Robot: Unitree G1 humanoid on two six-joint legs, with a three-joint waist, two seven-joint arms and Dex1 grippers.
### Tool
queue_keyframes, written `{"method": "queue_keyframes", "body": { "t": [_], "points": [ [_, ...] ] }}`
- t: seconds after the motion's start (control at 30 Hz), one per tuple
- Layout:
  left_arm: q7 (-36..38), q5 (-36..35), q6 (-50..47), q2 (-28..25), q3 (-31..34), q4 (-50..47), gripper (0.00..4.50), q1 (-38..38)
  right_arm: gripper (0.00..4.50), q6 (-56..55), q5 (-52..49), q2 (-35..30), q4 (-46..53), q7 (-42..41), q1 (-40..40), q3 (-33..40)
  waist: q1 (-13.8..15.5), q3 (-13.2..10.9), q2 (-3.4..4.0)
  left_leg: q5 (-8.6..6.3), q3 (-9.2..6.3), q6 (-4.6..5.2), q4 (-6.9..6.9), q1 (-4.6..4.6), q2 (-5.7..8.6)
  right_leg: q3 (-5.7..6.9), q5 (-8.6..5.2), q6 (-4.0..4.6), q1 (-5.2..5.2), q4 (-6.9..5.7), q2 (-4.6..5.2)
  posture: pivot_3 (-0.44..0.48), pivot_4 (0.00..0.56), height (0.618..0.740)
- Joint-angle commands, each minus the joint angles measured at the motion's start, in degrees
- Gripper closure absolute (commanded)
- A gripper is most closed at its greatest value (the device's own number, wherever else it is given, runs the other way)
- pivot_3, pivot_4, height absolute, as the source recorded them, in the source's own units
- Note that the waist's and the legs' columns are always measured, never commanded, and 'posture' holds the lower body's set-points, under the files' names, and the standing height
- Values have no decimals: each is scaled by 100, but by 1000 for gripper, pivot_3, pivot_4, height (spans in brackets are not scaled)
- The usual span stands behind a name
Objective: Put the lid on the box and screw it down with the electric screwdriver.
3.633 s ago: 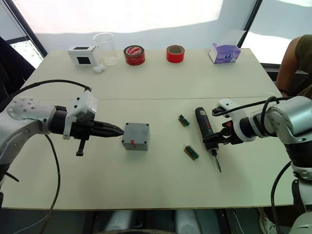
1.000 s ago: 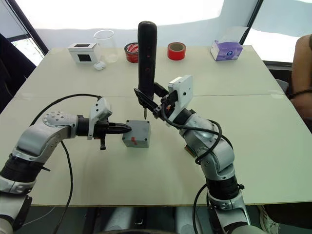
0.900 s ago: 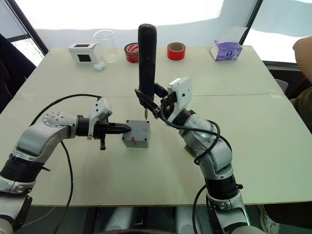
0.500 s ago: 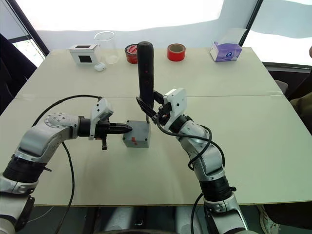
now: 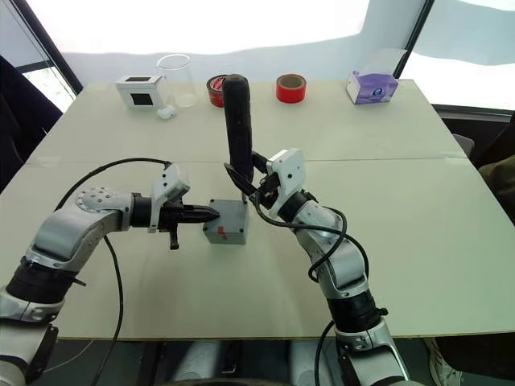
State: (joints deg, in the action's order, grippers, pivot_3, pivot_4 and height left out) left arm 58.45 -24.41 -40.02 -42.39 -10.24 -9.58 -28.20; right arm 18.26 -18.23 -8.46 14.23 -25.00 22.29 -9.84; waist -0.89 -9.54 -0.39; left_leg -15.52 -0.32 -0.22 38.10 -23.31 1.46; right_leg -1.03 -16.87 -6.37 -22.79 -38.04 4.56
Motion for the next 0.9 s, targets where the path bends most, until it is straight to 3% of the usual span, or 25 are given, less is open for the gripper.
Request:
{"method": "queue_keyframes", "body": {
  "t": [0.03, 0.5, 0.73, 0.9],
  "points": [
    [-22, 80, -107, 5, -103, -116, 4500, 98, 2751, 384, 74, -73, -168, 64, -161, -18, 5, 10, -2, 0, -1, 0, 0, 2, 0, 0, 0, 0, 3, 0, 1, 0, 150, 740],
    [-57, 140, -156, 51, -144, -127, 4500, 152, 2751, 230, 419, -155, -448, 34, -387, -271, 10, 40, -11, -1, -4, 1, -1, 19, 0, 2, -1, 1, 21, 3, 3, 0, 150, 740],
    [-70, 155, -151, 67, -161, -110, 4500, 163, 2751, 120, 456, -204, -549, -8, -596, -221, 8, 46, -14, -6, -4, 6, -26, 95, -2, 4, -4, 5, 98, 31, 6, 0, 150, 740],
    [-58, 200, -114, 87, -202, -66, 4500, 148, 2751, 179, 449, -151, -607, 59, -531, -222, 9, 65, -13, -7, -9, 6, -28, 97, -5, 4, -4, 6, 104, 40, 10, 0, 150, 740]
  ]
}}
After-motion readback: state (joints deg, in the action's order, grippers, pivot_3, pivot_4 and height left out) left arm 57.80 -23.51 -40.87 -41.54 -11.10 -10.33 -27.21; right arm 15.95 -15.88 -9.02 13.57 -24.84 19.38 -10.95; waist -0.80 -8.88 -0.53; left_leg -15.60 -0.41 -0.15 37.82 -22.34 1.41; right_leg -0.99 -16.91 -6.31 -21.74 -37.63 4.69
